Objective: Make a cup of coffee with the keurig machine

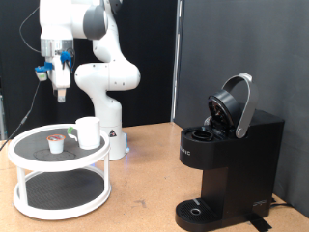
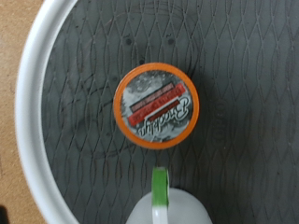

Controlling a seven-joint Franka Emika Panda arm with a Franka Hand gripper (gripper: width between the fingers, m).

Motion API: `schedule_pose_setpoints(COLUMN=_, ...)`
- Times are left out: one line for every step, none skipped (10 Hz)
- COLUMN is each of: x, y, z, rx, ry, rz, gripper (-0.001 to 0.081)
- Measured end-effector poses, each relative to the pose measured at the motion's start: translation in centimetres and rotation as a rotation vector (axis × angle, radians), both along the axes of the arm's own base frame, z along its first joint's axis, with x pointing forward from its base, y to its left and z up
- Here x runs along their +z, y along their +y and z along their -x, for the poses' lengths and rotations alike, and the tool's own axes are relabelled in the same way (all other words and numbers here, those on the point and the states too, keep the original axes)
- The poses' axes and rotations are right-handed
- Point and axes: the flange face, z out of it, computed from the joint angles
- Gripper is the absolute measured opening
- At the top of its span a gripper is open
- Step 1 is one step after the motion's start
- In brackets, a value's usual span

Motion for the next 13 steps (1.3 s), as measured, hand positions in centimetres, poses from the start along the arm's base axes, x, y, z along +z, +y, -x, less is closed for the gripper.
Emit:
schedule_pose_setpoints(x=-1.0, y=-0.1, z=0.0, rx=-0.006, ry=0.001, rz=0.001, gripper=0.0734)
schedule_pose_setpoints(x=-1.8, y=-0.2, z=-0.1, rx=-0.01, ry=0.001, rz=0.003, gripper=0.0734)
schedule_pose_setpoints(x=-2.5, y=-0.4, z=-0.1, rx=-0.019, ry=0.001, rz=0.004, gripper=0.0734)
schedule_pose_setpoints(x=-3.1, y=-0.5, z=-0.2, rx=-0.034, ry=-0.001, rz=0.005, gripper=0.0734)
schedule_pose_setpoints(x=-3.6, y=-0.6, z=-0.3, rx=-0.045, ry=-0.006, rz=0.008, gripper=0.0734)
schedule_pose_setpoints(x=-4.2, y=-0.7, z=-0.4, rx=-0.051, ry=-0.009, rz=0.011, gripper=0.0734)
schedule_pose_setpoints(x=-4.8, y=-0.8, z=-0.6, rx=-0.057, ry=-0.007, rz=0.012, gripper=0.0734)
schedule_pose_setpoints(x=-5.5, y=-0.8, z=-0.8, rx=-0.064, ry=-0.003, rz=0.013, gripper=0.0734)
schedule_pose_setpoints(x=-6.1, y=-0.9, z=-0.9, rx=-0.067, ry=0.003, rz=0.014, gripper=0.0734)
schedule_pose_setpoints(x=-6.8, y=-0.9, z=-1.1, rx=-0.067, ry=0.009, rz=0.015, gripper=0.0734)
schedule_pose_setpoints(x=-7.5, y=-0.9, z=-1.2, rx=-0.066, ry=0.018, rz=0.014, gripper=0.0734)
schedule_pose_setpoints(x=-8.0, y=-0.9, z=-1.2, rx=-0.065, ry=0.026, rz=0.013, gripper=0.0734)
schedule_pose_setpoints(x=-8.4, y=-0.9, z=-1.3, rx=-0.064, ry=0.028, rz=0.013, gripper=0.0734)
